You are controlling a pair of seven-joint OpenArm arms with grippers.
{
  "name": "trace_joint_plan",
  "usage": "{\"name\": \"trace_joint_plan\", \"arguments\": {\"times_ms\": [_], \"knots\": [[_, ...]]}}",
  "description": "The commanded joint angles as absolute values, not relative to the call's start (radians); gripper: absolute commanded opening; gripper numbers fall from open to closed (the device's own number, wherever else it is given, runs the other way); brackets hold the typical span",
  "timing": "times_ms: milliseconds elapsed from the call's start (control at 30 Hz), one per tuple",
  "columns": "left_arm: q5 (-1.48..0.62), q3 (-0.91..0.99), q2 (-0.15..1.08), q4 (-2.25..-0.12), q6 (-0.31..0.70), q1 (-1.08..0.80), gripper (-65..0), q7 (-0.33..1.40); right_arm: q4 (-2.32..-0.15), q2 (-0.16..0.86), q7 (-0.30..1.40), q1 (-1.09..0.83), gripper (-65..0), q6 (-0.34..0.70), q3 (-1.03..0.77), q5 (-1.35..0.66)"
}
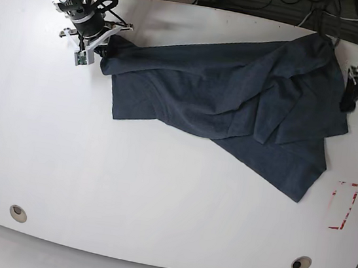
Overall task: Fold the T-shirt properly
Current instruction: 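Release the left gripper and regrasp the shirt edge beside it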
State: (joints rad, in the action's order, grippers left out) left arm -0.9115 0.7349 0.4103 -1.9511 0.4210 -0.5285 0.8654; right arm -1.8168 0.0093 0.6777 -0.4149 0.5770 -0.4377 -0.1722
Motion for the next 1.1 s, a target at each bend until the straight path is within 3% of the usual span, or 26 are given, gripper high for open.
{"name": "trace_joint_plan", "arguments": {"times_ms": [0,367,767,967,1067], "knots": [[-0.889,0.773,0.426,-1.914,0.423,-0.466,-18.1,0.909,-1.833,0.007,0.659,-0.406,-65.0,0.572,-0.441,-0.177],[-0.578,0.803,0.424,-1.62,0.429,-0.154,-18.1,1.038,-1.831,-0.016,0.659,-0.384,-65.0,0.572,-0.441,-0.177],[-0.527,0.723,0.423,-1.372,0.518,-0.024,-18.9,1.036,-1.831,-0.021,0.659,-0.384,-65.0,0.572,-0.441,-0.18],[-0.527,0.659,0.423,-1.285,0.519,0.01,-27.2,1.033,-1.831,-0.021,0.659,-0.384,-65.0,0.572,-0.441,-0.179],[-0.527,0.638,0.421,-1.245,0.519,0.021,-28.2,1.009,-1.831,-0.021,0.659,-0.384,-65.0,0.572,-0.441,-0.179]]}}
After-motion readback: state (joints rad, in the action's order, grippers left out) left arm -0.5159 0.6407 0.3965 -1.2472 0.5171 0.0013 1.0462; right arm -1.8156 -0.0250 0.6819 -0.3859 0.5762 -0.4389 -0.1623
